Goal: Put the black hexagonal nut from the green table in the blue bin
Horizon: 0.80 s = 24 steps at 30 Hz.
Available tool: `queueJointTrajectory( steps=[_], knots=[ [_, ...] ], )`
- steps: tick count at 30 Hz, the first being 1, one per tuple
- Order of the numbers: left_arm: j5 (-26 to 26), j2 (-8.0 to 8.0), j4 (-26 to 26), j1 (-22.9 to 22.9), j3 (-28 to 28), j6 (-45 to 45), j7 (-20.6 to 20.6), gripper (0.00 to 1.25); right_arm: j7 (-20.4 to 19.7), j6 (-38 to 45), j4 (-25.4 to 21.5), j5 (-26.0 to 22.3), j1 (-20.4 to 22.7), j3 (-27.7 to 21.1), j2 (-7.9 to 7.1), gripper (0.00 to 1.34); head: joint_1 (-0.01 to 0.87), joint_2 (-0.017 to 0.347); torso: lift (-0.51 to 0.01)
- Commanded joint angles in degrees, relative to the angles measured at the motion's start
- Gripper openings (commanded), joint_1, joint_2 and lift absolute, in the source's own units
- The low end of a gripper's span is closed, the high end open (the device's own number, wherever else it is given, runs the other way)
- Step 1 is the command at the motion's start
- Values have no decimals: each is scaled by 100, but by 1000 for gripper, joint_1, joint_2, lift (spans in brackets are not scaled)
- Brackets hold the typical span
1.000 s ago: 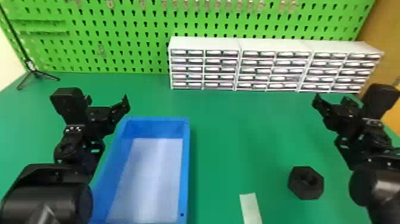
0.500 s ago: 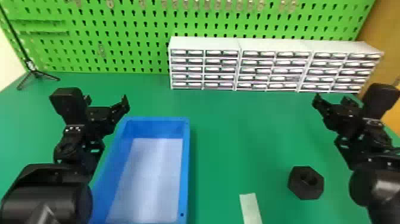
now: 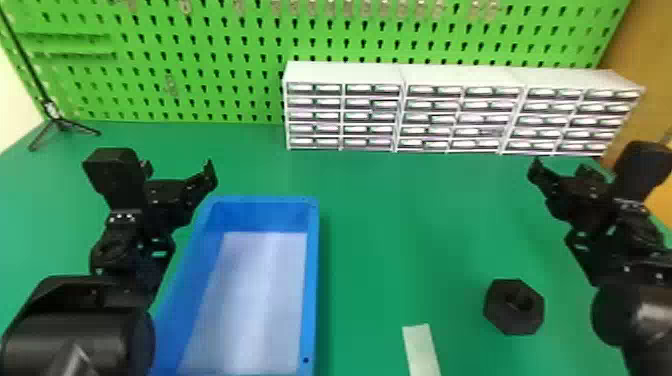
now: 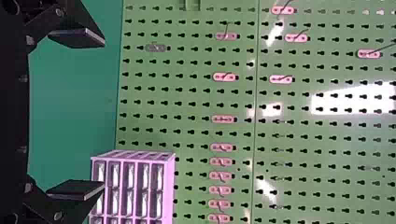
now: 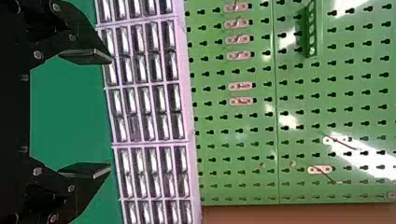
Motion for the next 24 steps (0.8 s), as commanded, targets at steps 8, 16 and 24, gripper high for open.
queueJointTrajectory(
  steps=[8, 16, 24],
  knots=[
    [0, 5, -5, -9, -9, 0, 0, 1048, 274, 742, -415, -133, 142, -333, -203, 893, 686, 28, -96],
    [0, -4, -5, -9, -9, 0, 0, 1048, 1109, 1928, -802, -19, 204, -1001, -326, 893, 686, 28, -96],
    [0, 5, -5, -18, -9, 0, 0, 1048, 2076, 3124, -987, 473, 204, -1309, -775, 894, 686, 28, -96]
  ],
)
